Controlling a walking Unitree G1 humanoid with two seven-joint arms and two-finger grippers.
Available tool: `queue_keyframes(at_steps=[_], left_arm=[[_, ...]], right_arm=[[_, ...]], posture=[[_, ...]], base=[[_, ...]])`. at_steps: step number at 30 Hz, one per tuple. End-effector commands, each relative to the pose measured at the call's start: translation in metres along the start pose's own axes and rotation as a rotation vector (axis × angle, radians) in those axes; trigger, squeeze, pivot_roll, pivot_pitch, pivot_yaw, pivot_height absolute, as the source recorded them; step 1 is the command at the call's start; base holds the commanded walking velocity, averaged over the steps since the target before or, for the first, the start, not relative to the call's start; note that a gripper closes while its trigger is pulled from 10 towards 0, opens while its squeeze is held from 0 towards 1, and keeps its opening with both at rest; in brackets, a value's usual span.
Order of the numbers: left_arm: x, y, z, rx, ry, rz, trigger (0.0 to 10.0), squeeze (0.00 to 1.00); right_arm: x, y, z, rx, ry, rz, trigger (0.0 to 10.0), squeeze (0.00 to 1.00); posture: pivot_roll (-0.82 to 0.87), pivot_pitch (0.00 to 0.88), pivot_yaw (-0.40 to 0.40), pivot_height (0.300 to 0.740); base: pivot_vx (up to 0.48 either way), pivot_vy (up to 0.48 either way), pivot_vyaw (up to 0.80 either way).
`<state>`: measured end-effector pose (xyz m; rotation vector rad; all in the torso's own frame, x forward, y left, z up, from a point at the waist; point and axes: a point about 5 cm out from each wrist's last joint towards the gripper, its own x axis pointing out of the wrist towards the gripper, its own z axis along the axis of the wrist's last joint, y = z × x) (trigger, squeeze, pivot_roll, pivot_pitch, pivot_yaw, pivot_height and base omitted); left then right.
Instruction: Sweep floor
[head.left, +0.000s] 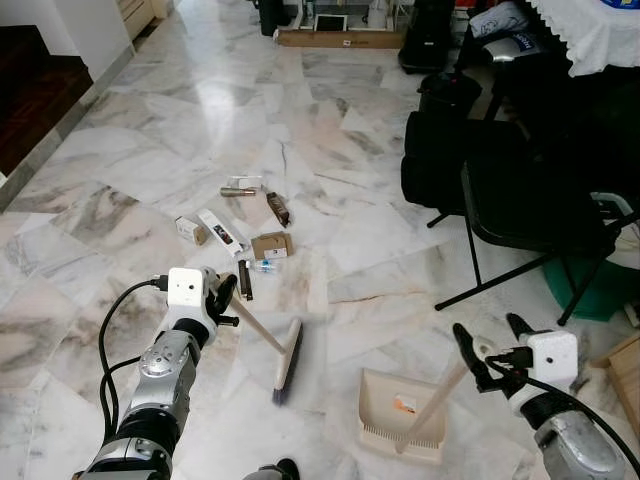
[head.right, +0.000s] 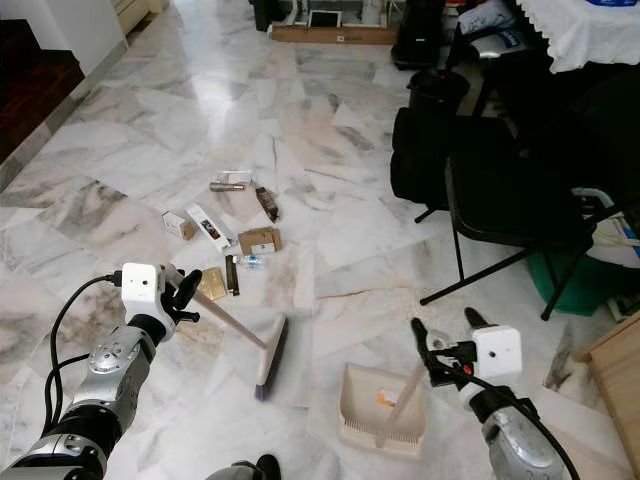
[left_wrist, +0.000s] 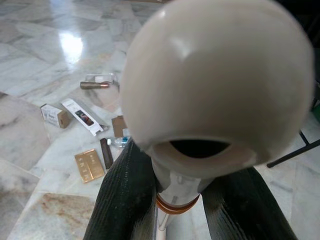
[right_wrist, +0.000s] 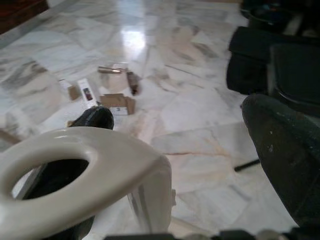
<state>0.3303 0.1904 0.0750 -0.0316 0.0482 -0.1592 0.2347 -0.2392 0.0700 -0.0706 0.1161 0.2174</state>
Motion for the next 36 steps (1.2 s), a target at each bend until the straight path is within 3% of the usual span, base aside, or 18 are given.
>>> queue_keyframes(at_steps=[1,4,8,31,32,36], left_arm=[[0.002,0.0,0.002,0.011,-0.001,-0.011,10.0,0.0],[0.002,0.0,0.003,0.012,-0.002,-0.011,10.0,0.0],[0.003,0.0,0.003,0.012,-0.003,-0.013,10.0,0.0],[0.003,0.0,0.003,0.011,0.002,-0.018,10.0,0.0],[0.002,-0.001,0.002,0.011,0.003,-0.018,10.0,0.0],[0.002,-0.001,0.001,0.011,0.004,-0.019,10.0,0.0]], right_arm=[[0.001,-0.006,0.01,-0.037,-0.026,-0.003,10.0,0.0],[0.003,-0.019,0.014,-0.075,-0.01,-0.046,10.0,0.0],[0.003,-0.021,0.013,-0.087,0.009,-0.046,10.0,0.0],[-0.005,0.007,-0.026,-0.029,0.13,-0.021,10.0,0.02],[-0.004,0.008,-0.026,-0.024,0.127,-0.028,10.0,1.0],[-0.001,0.011,-0.024,-0.024,0.117,-0.025,10.0,1.0]], posture=[[0.05,0.107,0.057,0.74],[0.05,0.101,0.058,0.74],[0.05,0.098,0.059,0.74],[0.05,0.115,0.058,0.74],[0.05,0.114,0.058,0.74],[0.05,0.115,0.057,0.74]], base=[[0.0,0.0,0.0],[0.0,0.0,0.0],[0.0,0.0,0.0],[0.0,0.0,0.0],[0.0,0.0,0.0],[0.0,0.0,0.0]])
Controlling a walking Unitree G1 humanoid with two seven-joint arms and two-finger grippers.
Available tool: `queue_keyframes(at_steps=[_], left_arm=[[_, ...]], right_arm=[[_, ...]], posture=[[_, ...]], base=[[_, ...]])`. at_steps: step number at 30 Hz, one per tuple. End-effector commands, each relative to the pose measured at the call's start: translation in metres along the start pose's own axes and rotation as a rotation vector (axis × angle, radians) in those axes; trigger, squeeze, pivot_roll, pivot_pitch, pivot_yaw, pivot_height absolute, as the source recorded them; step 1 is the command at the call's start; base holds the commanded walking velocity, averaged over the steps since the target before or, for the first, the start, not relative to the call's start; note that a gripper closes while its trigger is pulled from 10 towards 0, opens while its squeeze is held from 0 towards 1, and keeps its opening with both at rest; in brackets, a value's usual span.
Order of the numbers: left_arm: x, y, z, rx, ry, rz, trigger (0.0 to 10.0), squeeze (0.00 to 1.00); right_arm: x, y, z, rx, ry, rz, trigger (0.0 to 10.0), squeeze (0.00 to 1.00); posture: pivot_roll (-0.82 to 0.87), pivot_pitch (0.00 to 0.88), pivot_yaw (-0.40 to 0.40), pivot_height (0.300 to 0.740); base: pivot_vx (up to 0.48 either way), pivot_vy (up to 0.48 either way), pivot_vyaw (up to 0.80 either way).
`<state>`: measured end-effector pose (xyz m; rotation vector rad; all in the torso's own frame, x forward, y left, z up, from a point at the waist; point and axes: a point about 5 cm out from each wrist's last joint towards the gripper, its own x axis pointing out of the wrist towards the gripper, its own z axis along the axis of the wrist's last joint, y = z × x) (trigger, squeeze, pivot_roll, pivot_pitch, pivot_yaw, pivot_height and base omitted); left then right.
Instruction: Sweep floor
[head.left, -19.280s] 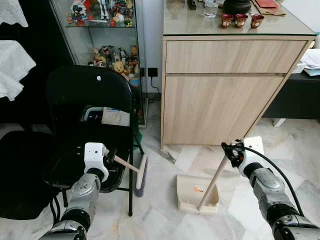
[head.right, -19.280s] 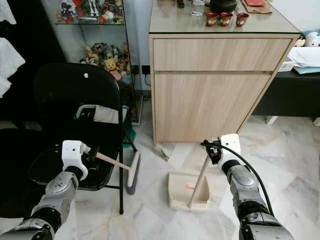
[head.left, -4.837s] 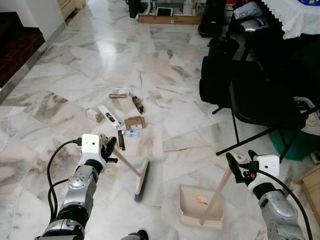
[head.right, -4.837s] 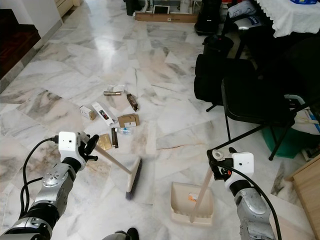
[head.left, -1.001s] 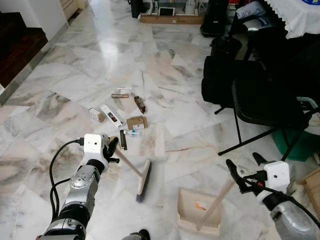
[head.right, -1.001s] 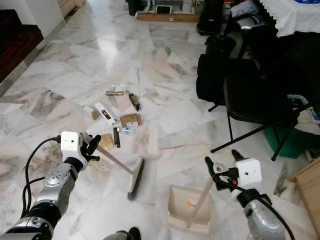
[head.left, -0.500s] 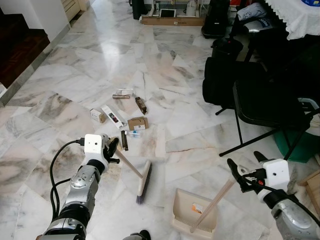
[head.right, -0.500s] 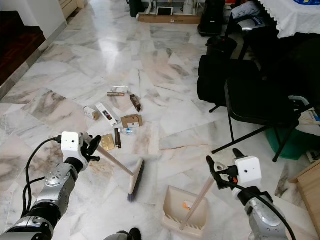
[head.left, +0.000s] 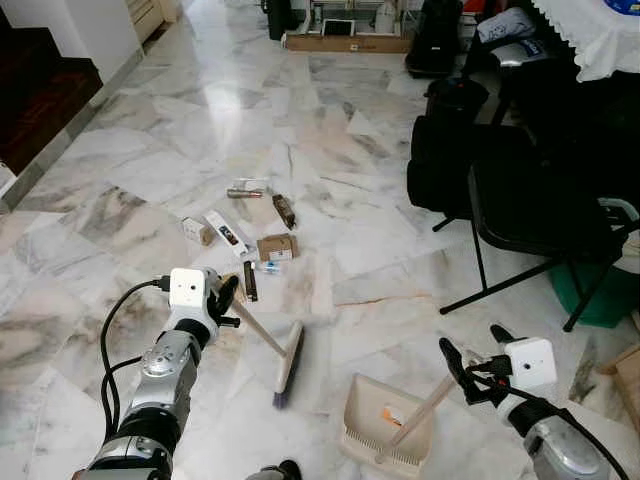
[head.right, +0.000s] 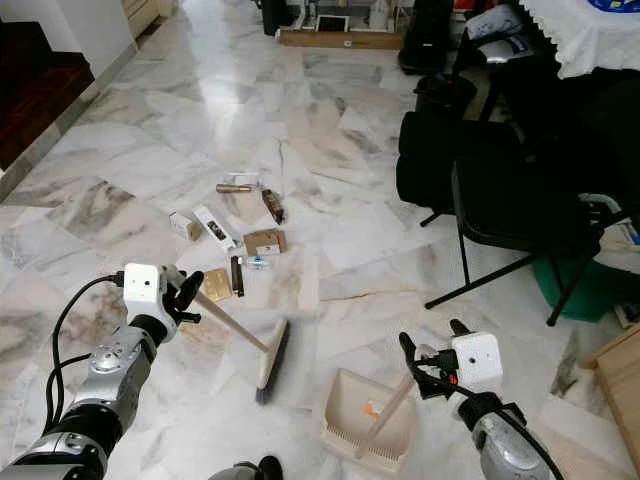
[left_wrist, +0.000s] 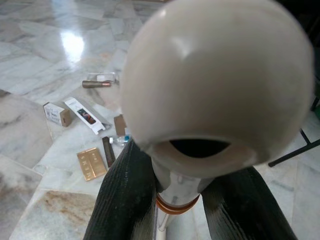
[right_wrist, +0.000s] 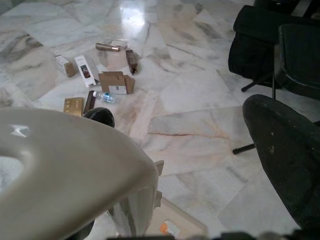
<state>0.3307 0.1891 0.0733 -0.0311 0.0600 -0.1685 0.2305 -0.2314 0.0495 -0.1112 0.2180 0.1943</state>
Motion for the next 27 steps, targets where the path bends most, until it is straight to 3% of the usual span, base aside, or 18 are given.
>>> queue_keyframes(at_steps=[1,12,27], left_arm=[[0.001,0.0,0.003,0.011,-0.007,-0.01,10.0,0.0],[0.002,0.0,0.003,0.013,-0.007,-0.01,10.0,0.0],[0.002,0.0,0.004,0.013,-0.007,-0.015,10.0,0.0]], right_arm=[[0.0,0.002,-0.003,0.002,0.008,-0.005,10.0,1.0],[0.002,-0.002,0.012,-0.02,-0.051,-0.053,10.0,1.0],[-0.005,-0.008,-0.002,-0.021,-0.001,-0.115,10.0,1.0]], posture=[[0.05,0.116,0.058,0.74],[0.04,0.117,0.061,0.74],[0.04,0.12,0.065,0.74]], base=[[0.0,0.0,0.0],[0.0,0.0,0.0],[0.0,0.0,0.0]])
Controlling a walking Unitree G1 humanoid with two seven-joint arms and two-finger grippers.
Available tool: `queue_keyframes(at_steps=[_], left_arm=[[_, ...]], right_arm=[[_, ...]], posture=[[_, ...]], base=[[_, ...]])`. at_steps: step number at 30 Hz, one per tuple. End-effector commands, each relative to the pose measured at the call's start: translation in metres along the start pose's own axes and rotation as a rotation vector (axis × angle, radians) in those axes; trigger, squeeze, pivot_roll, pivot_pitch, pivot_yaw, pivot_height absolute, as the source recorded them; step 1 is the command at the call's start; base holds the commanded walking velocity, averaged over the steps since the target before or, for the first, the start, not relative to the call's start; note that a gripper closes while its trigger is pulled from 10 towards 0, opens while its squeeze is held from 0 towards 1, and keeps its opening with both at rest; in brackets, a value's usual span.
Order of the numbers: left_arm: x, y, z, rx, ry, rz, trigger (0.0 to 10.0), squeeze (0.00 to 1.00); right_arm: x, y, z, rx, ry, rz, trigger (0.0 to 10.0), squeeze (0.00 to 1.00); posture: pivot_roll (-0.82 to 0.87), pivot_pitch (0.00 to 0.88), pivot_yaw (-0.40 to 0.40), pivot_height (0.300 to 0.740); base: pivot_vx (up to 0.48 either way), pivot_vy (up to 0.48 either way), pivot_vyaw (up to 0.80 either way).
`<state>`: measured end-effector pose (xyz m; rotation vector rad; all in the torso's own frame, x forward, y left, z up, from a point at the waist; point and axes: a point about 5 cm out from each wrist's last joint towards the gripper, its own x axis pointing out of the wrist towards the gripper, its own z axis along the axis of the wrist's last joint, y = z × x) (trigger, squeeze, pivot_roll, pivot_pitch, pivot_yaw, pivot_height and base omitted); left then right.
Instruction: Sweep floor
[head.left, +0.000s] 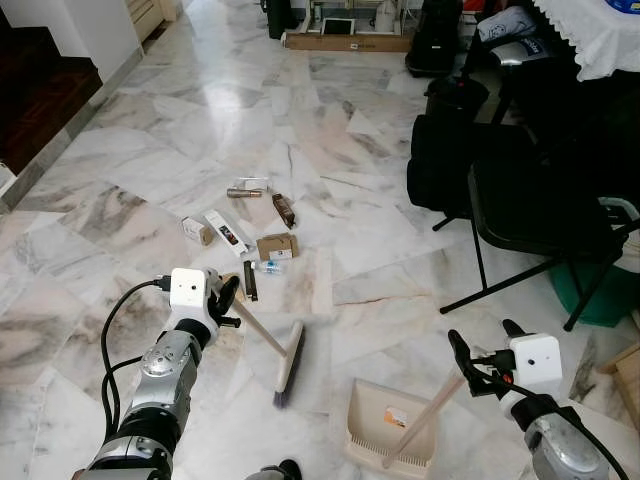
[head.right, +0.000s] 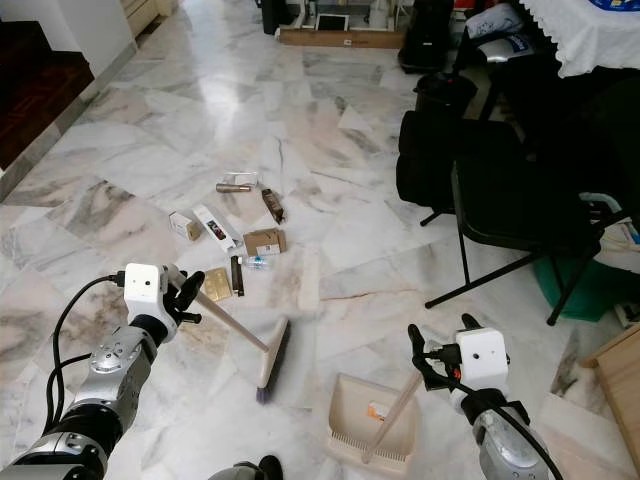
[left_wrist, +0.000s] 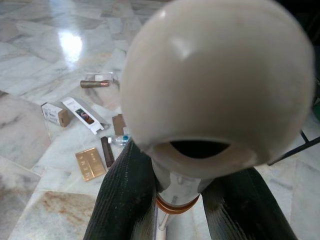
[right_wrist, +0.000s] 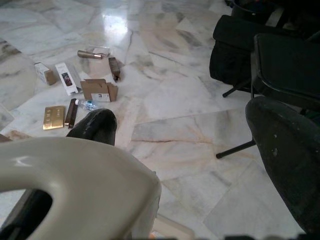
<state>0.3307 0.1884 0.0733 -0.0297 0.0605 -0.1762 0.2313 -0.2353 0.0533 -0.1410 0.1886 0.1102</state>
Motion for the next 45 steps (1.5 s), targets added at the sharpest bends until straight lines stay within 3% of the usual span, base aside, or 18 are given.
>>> queue_keyframes(at_steps=[1,12,21,26,27,28,29,36,45], left_arm=[[0.002,0.001,0.004,0.011,-0.007,-0.008,10.0,0.0],[0.003,0.003,0.006,0.017,-0.008,-0.013,10.0,0.0],[0.005,0.003,0.008,0.02,-0.011,-0.019,10.0,0.0],[0.005,0.002,0.008,0.021,-0.011,-0.019,10.0,0.0],[0.005,0.002,0.008,0.021,-0.011,-0.019,10.0,0.0],[0.005,0.002,0.008,0.02,-0.011,-0.019,10.0,0.0],[0.005,0.002,0.008,0.02,-0.01,-0.019,10.0,0.0],[0.005,0.003,0.008,0.019,-0.008,-0.021,10.0,0.0],[0.005,0.003,0.007,0.019,-0.003,-0.027,10.0,0.0]], right_arm=[[-0.004,-0.005,-0.008,-0.007,0.033,-0.029,10.0,1.0],[-0.004,-0.008,-0.018,-0.048,0.095,-0.081,10.0,1.0],[-0.001,-0.024,-0.015,-0.093,0.109,-0.181,10.0,1.0],[0.001,-0.021,-0.015,-0.09,0.104,-0.169,10.0,1.0],[0.001,-0.02,-0.016,-0.09,0.108,-0.168,10.0,0.28],[0.001,-0.019,-0.016,-0.09,0.111,-0.168,10.0,0.28],[0.002,-0.018,-0.017,-0.092,0.117,-0.164,10.0,0.0],[0.003,-0.008,-0.02,-0.055,0.131,-0.124,10.0,0.0],[-0.008,0.003,-0.018,0.164,0.073,0.018,10.0,0.0]], posture=[[0.04,0.119,0.067,0.74],[0.04,0.11,0.082,0.74],[0.04,0.098,0.084,0.74],[0.04,0.094,0.081,0.74],[0.04,0.093,0.082,0.74],[0.04,0.093,0.082,0.74],[0.05,0.093,0.083,0.74],[0.05,0.096,0.087,0.74],[0.04,0.105,0.097,0.74]], base=[[0.0,0.0,0.0],[0.0,0.0,0.0],[0.0,0.0,0.0],[0.0,0.0,0.0],[0.0,0.0,0.0],[0.0,0.0,0.0],[0.0,0.0,0.0],[0.0,0.0,0.0],[0.0,0.0,0.0]])
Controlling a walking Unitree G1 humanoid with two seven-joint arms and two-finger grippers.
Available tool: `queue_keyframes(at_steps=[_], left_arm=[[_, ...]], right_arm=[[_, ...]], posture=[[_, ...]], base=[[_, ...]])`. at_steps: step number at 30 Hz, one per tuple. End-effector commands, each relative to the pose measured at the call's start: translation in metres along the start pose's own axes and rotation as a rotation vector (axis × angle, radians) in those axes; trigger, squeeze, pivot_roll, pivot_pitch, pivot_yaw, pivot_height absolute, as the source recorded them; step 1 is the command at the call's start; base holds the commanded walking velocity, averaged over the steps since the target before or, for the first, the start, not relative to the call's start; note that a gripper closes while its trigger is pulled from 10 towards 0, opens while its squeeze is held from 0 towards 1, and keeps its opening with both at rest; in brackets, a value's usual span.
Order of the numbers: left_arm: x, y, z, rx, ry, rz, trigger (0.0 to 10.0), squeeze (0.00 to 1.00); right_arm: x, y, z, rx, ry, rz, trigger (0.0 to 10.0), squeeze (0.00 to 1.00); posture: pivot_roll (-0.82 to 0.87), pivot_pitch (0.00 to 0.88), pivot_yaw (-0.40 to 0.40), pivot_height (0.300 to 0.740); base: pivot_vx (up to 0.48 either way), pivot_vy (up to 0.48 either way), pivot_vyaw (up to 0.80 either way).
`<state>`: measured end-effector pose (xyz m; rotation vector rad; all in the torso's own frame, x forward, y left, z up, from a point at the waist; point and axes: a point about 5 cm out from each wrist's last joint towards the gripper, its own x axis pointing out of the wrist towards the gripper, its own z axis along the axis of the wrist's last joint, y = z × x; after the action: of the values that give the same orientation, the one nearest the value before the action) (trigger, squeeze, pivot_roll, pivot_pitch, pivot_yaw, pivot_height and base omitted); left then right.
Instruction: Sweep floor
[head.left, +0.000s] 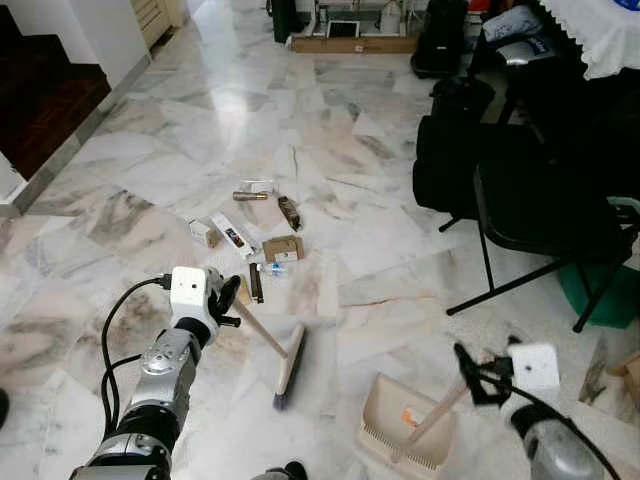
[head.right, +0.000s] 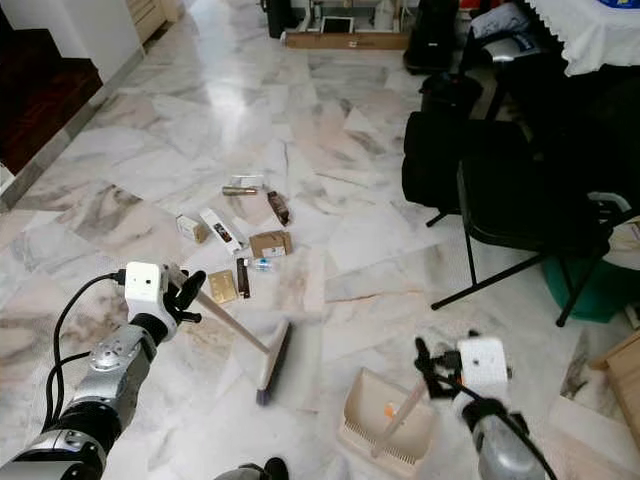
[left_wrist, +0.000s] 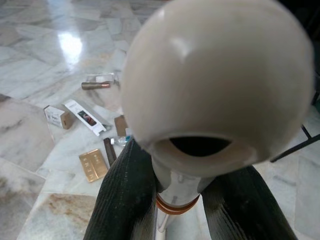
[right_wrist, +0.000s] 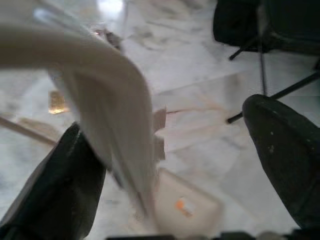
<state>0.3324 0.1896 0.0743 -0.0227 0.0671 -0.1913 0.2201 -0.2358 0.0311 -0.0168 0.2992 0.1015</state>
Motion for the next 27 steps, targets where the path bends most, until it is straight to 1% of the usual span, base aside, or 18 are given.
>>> queue_keyframes(at_steps=[1,2,3,5,8,10,15,16,17,19,24,25,27], left_arm=[[0.004,0.001,0.006,0.013,-0.01,-0.014,10.0,0.0],[0.004,0.001,0.006,0.013,-0.01,-0.014,10.0,0.0],[0.004,0.001,0.006,0.013,-0.01,-0.016,10.0,0.0],[0.004,0.001,0.007,0.014,-0.011,-0.016,10.0,0.0],[0.004,0.002,0.007,0.015,-0.013,-0.016,10.0,0.0],[0.004,0.002,0.007,0.015,-0.012,-0.016,10.0,0.0],[0.004,0.002,0.007,0.015,-0.013,-0.017,10.0,0.0],[0.004,0.002,0.007,0.015,-0.012,-0.017,10.0,0.0],[0.004,0.002,0.007,0.015,-0.012,-0.017,10.0,0.0],[0.004,0.001,0.007,0.012,-0.014,-0.021,10.0,0.0],[0.004,0.001,0.007,0.009,-0.016,-0.021,10.0,0.0],[0.004,0.0,0.007,0.007,-0.018,-0.023,10.0,0.0],[0.004,-0.001,0.006,0.006,-0.019,-0.024,10.0,0.0]], right_arm=[[-0.002,-0.001,0.006,0.038,-0.034,-0.002,10.0,0.0],[-0.002,-0.001,0.006,0.038,-0.034,-0.002,10.0,0.0],[-0.002,-0.003,0.005,0.024,-0.029,-0.017,10.0,0.0],[-0.001,-0.008,0.003,0.029,-0.026,-0.057,10.0,0.0],[-0.002,-0.008,0.004,0.036,-0.029,-0.053,10.0,0.0],[-0.004,-0.007,0.005,0.041,-0.035,-0.034,10.0,0.0],[-0.009,-0.007,0.002,0.055,-0.01,0.015,10.0,0.0],[-0.011,-0.005,0.0,0.052,0.002,0.054,10.0,0.0],[-0.011,-0.005,0.0,0.052,0.002,0.054,10.0,0.0],[-0.021,0.005,-0.003,0.052,0.025,0.187,10.0,0.0],[-0.025,0.007,-0.004,0.058,0.031,0.211,10.0,0.0],[-0.028,0.01,-0.007,0.056,0.045,0.238,10.0,0.0],[-0.029,0.011,-0.009,0.055,0.056,0.248,10.0,0.0]], posture=[[0.04,0.104,0.098,0.74],[0.04,0.104,0.098,0.74],[0.04,0.105,0.099,0.74],[0.04,0.106,0.1,0.74],[0.04,0.106,0.1,0.74],[0.04,0.107,0.101,0.74],[0.04,0.108,0.1,0.74],[0.04,0.109,0.099,0.74],[0.04,0.109,0.099,0.74],[0.04,0.11,0.099,0.74],[0.04,0.111,0.098,0.74],[0.04,0.111,0.098,0.74],[0.04,0.111,0.098,0.74]], base=[[0.0,0.0,0.0],[0.0,0.0,0.0],[0.0,0.0,0.0],[0.0,0.0,0.0],[0.0,0.0,0.0],[0.0,0.0,0.0],[0.0,0.0,0.0],[0.0,0.0,0.0],[0.0,0.0,0.0],[0.0,0.0,0.0],[0.0,0.0,0.0],[0.0,0.0,0.0],[0.0,0.0,0.0]])
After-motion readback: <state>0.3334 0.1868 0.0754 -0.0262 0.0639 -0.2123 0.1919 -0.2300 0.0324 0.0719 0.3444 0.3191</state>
